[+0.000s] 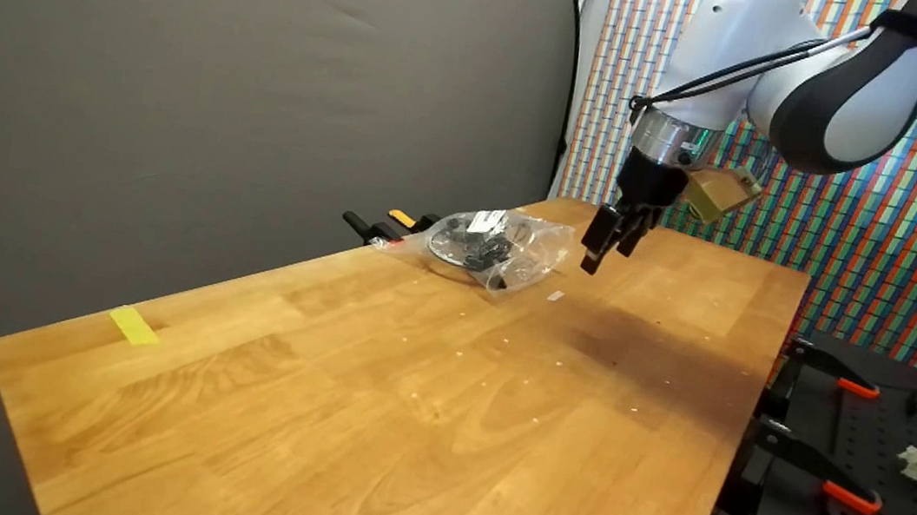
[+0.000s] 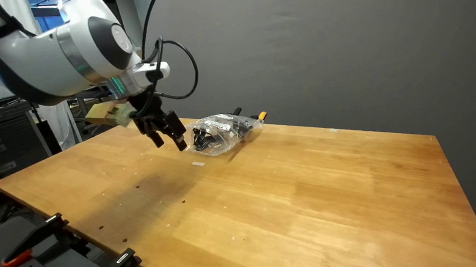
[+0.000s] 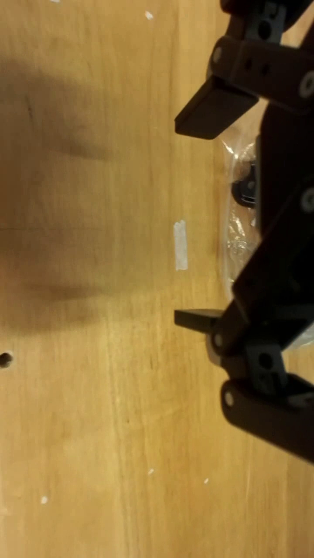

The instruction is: Remove the cable from the plastic and put it on the table

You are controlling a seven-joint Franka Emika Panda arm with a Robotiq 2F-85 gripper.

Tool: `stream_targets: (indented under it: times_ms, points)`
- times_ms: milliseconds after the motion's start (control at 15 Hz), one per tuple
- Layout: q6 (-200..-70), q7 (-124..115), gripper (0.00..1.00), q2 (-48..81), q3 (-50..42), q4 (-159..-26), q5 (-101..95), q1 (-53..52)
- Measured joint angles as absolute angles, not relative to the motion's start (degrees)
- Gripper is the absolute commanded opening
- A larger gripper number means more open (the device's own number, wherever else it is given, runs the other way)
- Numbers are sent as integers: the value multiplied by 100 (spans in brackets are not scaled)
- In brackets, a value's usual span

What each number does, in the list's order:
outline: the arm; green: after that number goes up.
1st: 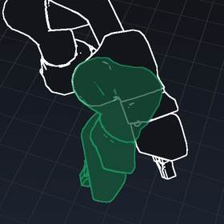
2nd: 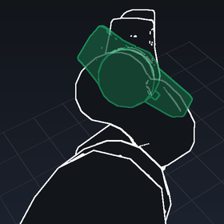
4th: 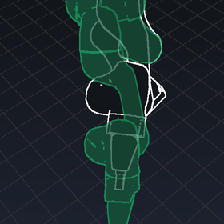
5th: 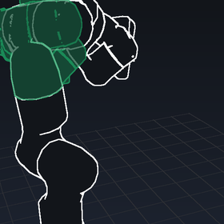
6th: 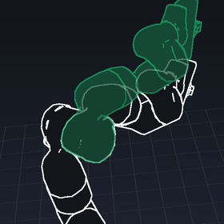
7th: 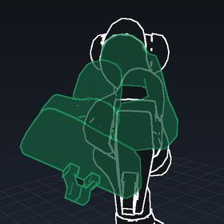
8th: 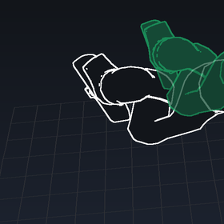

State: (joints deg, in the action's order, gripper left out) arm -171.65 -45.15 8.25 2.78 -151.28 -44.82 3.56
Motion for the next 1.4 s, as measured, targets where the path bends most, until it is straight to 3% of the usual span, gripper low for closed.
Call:
stream_targets:
  times_ms: [800,1400]
  points:
    - [-19020,-5774,100,2915,-765,-13376,-5153,-16]
    - [-19767,-5776,100,3447,-1222,-12935,-4356,-615]
